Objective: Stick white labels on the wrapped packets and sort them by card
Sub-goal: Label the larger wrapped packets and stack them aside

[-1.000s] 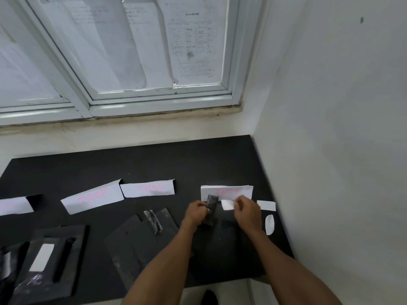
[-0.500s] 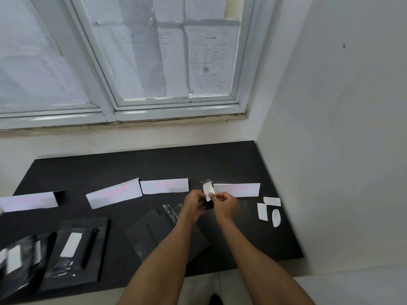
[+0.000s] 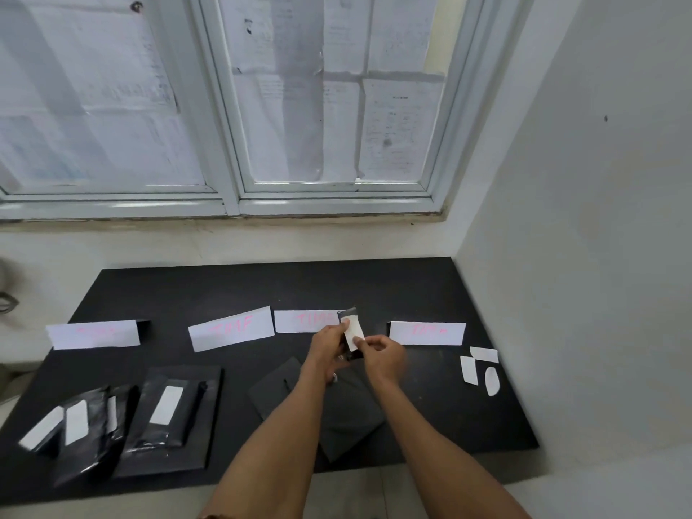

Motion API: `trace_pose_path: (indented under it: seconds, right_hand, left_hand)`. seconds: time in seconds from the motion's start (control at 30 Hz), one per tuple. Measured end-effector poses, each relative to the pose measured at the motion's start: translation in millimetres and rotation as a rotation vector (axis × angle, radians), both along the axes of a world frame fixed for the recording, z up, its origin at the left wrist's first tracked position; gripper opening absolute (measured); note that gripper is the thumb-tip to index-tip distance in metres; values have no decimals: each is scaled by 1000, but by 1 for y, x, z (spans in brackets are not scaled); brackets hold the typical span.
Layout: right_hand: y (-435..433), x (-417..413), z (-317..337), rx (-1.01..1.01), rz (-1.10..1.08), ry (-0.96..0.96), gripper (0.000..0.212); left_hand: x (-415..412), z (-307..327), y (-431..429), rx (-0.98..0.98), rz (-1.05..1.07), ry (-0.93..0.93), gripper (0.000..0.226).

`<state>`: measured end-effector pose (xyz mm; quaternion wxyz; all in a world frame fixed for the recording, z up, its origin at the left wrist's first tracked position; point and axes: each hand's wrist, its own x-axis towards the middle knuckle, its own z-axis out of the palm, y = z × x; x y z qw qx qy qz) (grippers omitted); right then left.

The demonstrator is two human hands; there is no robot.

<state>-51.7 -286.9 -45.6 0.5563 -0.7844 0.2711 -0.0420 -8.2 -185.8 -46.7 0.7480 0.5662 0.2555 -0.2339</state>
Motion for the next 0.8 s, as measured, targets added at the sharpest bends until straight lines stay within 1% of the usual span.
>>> trace_pose_path:
  seconds: [0.1,0.17,0.27,0.37,0.4,0.43,0.5,0.53,0.57,0.6,0.67,0.7,0.77,0.8]
  right_hand:
    - [7,-1,1,6,-5,-10,17]
    - [10,-2,4,-4,-1,7,19]
    - [11,-4,7,-71,19,83,31]
    - [11,-6,9,-111,46,116,46]
    - [10,-5,7,-78,71,113,48]
    - [10,-5,5,-1,102,91,46]
    - [12,-5,0,224,170,18,40]
    - [13,-6,-1,277,189,-18,40]
    - [14,-6,-4,281,194,-57,40]
    - [17,-6,-5,237,190,-94,39]
    - [19,-6,-6,76,194,-153,39]
    - [20,-6,-6,-27,233,-194,42]
    - [21,-7,-7,-229,370,-282,43]
    - [21,-7,-9,-293,422,-295,43]
  left_hand:
    - [0,5,8,-12,-4,7,20]
    - [0,7,12,-21,-3,21,26]
    - [-1,8,17,-7,17,23,34]
    - [-2,7,22,3,60,28,35]
    - [-2,7,23,18,60,23,34]
    - [-2,8,24,39,51,10,33]
    - [-4,11,25,71,32,-31,31]
    - [-5,13,26,70,21,-49,30]
    - [-6,14,28,52,4,-60,28]
    - [-8,15,32,27,-28,-67,27]
    - [-9,16,40,-22,-133,-70,26]
    - [-10,19,44,-49,-185,-69,27]
    - [-12,22,51,-82,-248,-62,36]
    - [-12,24,54,-90,-271,-58,41]
